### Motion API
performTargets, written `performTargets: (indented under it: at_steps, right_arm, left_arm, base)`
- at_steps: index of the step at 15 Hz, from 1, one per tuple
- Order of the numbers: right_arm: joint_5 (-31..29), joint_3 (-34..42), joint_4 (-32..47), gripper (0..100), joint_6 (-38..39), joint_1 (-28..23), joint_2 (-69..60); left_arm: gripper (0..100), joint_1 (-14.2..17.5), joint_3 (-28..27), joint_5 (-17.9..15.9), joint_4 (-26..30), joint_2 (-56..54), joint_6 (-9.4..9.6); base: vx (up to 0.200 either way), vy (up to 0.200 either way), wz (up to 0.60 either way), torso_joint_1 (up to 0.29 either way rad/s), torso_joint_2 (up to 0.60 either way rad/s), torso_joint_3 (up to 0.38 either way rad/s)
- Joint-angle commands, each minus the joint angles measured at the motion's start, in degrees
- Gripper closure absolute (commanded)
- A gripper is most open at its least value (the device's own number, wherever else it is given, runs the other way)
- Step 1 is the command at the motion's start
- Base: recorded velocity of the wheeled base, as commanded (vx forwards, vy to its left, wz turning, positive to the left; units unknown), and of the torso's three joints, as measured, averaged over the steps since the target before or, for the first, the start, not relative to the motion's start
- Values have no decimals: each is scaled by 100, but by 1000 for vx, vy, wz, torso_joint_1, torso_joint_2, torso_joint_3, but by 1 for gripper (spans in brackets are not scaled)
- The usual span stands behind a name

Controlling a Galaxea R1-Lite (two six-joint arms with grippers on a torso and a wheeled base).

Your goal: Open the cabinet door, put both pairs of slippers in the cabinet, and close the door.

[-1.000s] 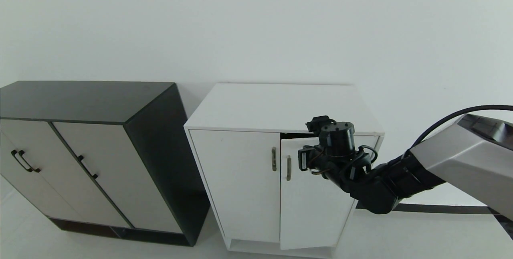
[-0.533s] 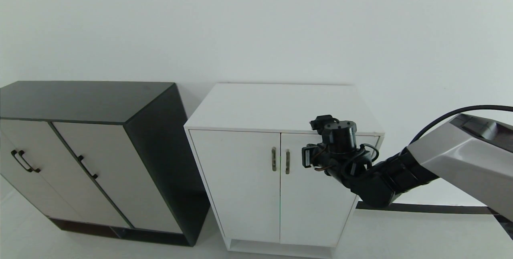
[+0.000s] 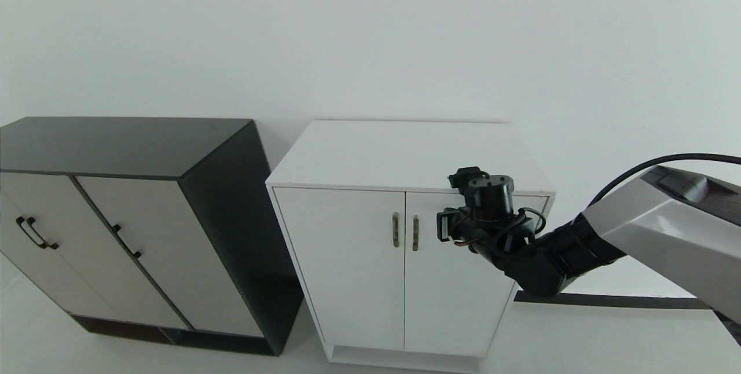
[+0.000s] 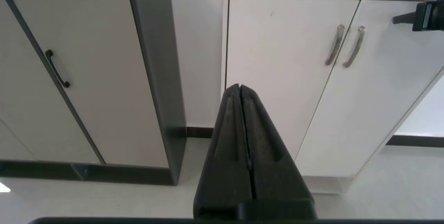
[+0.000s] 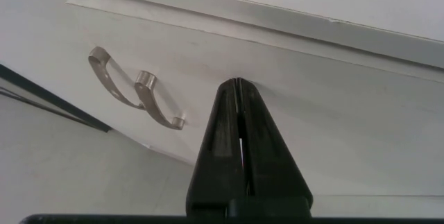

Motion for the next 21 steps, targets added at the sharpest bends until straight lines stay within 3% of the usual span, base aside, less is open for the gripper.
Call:
performTargets:
  at_steps: [1, 13, 21]
  right_arm:
    - [-2, -14, -3, 100, -1, -18, 22]
    - [-2, -93, 6, 100, -10, -97, 4]
    - [-28, 1331, -12, 100, -19, -97, -1516]
  left_arm:
    - [100, 1, 0, 3, -2, 8, -2]
    - [100, 1, 0, -5, -2, 8, -2]
    - [100, 1, 0, -32, -2, 8, 25]
  base:
    - [0, 0, 0, 0, 0, 0]
    - [0, 0, 0, 0, 0, 0]
    - [0, 0, 0, 0, 0, 0]
